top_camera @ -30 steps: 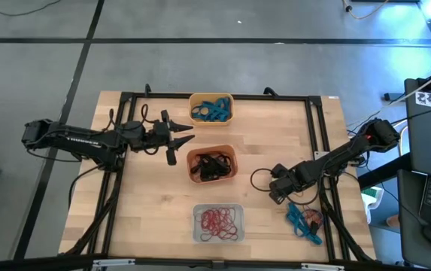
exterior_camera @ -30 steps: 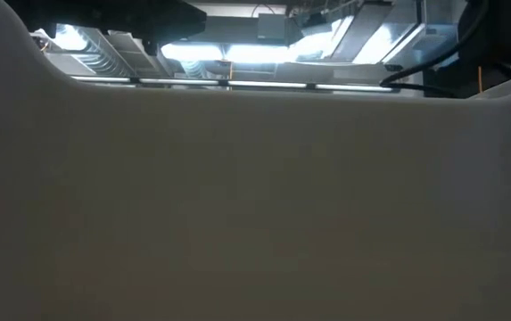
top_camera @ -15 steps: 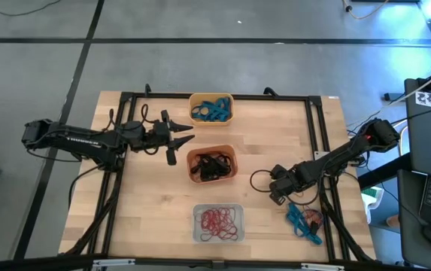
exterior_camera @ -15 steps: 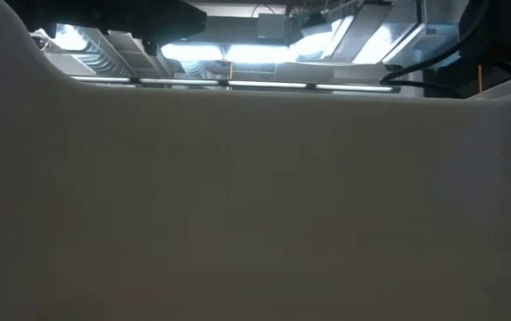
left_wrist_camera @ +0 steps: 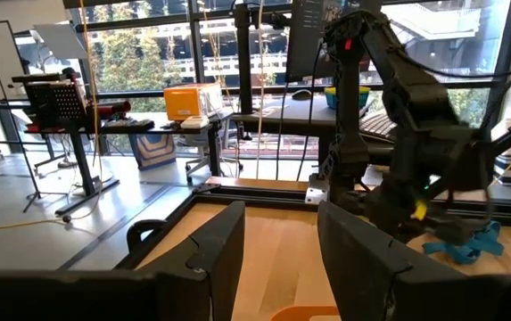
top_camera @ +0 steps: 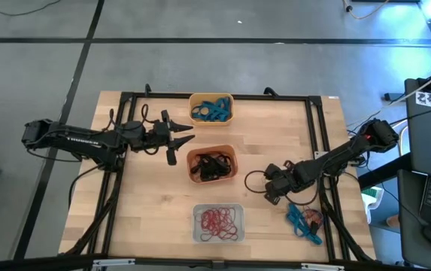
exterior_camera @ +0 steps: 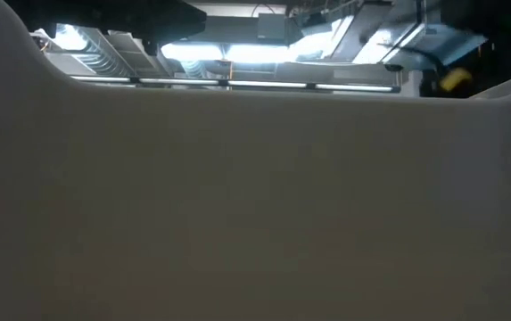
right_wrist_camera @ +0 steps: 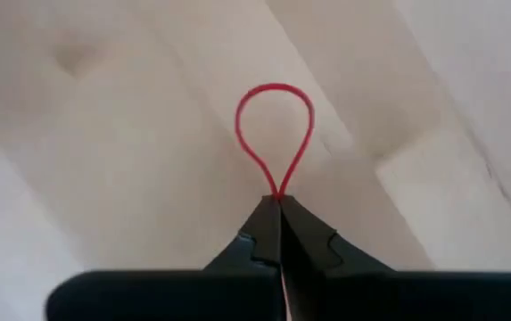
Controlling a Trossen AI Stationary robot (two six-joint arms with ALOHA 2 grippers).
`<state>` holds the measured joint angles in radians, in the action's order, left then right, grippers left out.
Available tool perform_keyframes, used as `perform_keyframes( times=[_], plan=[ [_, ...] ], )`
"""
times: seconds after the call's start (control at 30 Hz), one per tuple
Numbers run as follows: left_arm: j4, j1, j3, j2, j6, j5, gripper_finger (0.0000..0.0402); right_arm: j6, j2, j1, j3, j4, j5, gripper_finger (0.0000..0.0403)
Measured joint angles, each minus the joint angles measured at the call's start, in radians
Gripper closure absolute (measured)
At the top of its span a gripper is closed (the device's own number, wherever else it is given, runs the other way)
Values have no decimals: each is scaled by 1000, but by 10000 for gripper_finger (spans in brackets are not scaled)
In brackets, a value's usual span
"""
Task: Sort rubber bands into baskets
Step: Put the red rubber band in the white bin
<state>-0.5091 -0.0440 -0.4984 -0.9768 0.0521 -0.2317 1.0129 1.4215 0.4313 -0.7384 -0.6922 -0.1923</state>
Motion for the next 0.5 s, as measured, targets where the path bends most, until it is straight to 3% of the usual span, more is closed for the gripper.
perform_keyframes(
  times=[0.5],
  plan=[
    [0, 0, 0, 0, 0, 0, 260, -234, -3, 0, -265, 37, -143, 402]
  ],
)
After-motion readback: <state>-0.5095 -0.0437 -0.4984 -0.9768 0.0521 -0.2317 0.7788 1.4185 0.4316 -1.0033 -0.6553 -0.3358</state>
